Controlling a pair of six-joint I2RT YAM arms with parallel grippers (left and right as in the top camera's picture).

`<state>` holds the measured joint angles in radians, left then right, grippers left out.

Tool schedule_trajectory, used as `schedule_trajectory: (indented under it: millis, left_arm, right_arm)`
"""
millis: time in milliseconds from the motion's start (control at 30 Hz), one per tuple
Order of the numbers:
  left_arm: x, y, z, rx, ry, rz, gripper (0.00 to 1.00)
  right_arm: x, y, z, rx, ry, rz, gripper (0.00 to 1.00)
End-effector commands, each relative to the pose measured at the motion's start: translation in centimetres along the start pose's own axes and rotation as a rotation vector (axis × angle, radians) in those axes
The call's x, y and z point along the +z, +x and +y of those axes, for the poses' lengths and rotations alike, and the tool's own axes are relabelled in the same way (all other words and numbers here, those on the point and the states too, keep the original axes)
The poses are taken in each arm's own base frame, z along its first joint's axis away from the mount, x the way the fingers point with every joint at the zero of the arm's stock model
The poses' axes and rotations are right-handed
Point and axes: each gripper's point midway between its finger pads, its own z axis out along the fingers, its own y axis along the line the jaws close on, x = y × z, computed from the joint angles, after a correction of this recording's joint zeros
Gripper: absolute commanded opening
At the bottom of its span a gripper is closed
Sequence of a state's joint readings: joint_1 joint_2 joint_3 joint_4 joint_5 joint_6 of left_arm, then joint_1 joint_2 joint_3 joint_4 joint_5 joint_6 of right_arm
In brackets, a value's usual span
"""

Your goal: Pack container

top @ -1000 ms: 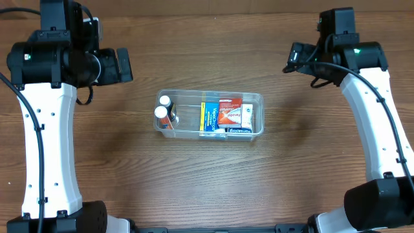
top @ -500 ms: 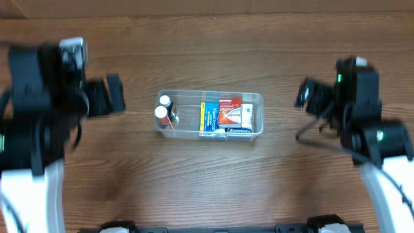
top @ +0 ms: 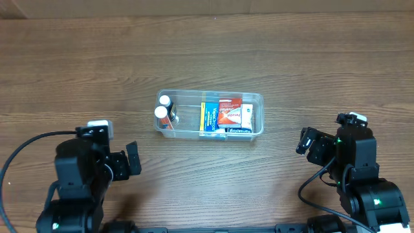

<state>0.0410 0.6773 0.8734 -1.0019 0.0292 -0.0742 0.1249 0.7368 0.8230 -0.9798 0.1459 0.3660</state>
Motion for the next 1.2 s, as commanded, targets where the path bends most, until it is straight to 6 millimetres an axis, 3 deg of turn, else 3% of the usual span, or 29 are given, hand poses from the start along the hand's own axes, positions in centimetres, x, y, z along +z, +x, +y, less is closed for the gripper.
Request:
schedule_trajectory:
  millis: [0,400,500,633,800,933,1067,1167]
  left_arm:
    - [1.2,1.4,0.4,0.011,-0.017,0.05,1.0]
    - [2.0,1.8,0.5,0.009,-0.02,0.095,1.0]
    - [2.0,1.8,0.5,0.009,-0.02,0.095,1.0]
    - [2.0,1.8,0.5,0.01,-0.02,0.095,1.0]
    - [2.0,1.8,0.5,0.009,-0.02,0.095,1.0]
    - [2.0,1.8,0.5,0.01,-0.02,0.095,1.0]
    - [2.0,1.8,0.5,0.009,-0.02,0.095,1.0]
    - [2.0,1.8,0.5,0.01,-0.02,0.095,1.0]
  right_arm:
    - [0.1,0.0,-0.2,0.005,0.009,-0.006,1.0]
    - [0.1,0.2,-0.3,0.003,0.013,0.003,1.0]
    - [-0.7,0.9,-0.7,-0.003,0.009,-0.007,1.0]
    - [-1.4,1.2,-0.7,-0.052,-0.073,-0.175,1.0]
    - [-1.4,2.2,0.6,-0.163,-0.235,-0.38,1.0]
    - [-1.9,0.7,2.3,-0.293,-0.306,-0.563,1.0]
    - [-2.0,-1.3,3.2,-0.312,-0.338,-0.759,1.0]
    - [-1.7,-1.6,3.3,-0.324,-0.347,-0.844,1.0]
